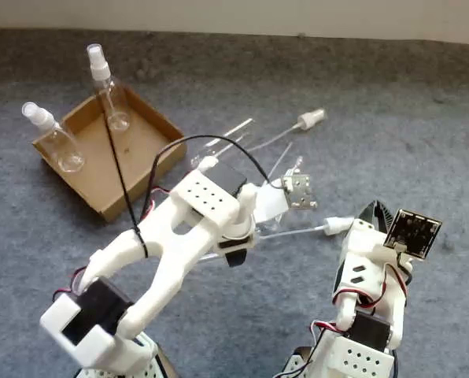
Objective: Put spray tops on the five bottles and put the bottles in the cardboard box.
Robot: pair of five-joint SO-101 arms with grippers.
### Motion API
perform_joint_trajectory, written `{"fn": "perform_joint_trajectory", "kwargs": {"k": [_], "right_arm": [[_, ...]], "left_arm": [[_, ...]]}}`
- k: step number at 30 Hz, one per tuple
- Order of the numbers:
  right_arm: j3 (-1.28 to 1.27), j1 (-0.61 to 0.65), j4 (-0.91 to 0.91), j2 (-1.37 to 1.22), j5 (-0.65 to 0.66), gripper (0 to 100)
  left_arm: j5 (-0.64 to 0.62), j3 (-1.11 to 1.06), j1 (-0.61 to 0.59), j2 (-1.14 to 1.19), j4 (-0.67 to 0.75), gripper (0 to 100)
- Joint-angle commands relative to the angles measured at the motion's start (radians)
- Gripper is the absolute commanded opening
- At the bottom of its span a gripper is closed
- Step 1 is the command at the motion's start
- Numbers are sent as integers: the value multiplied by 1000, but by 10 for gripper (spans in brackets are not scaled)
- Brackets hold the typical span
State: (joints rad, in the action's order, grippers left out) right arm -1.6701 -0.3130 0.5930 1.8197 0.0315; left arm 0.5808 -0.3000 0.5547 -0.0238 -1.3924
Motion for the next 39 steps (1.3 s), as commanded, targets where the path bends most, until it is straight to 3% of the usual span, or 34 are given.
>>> {"fn": "perform_joint_trajectory", "kwargs": {"k": [1,7,14,24,31,39], "right_arm": [[-105,-5,7,-1,5,4],[-105,-4,41,7,5,4],[-105,-4,45,8,6,4],[-105,18,45,8,11,4],[-104,33,47,7,12,4],[-33,68,197,-1,71,4]], "left_arm": [[3,104,5,-174,-72,44],[-2,101,4,-395,-78,42],[-270,51,2,-598,-69,42],[-430,-148,1,-937,14,42],[-433,-496,-13,-1242,229,42],[-439,-923,-259,-1566,548,43]]}}
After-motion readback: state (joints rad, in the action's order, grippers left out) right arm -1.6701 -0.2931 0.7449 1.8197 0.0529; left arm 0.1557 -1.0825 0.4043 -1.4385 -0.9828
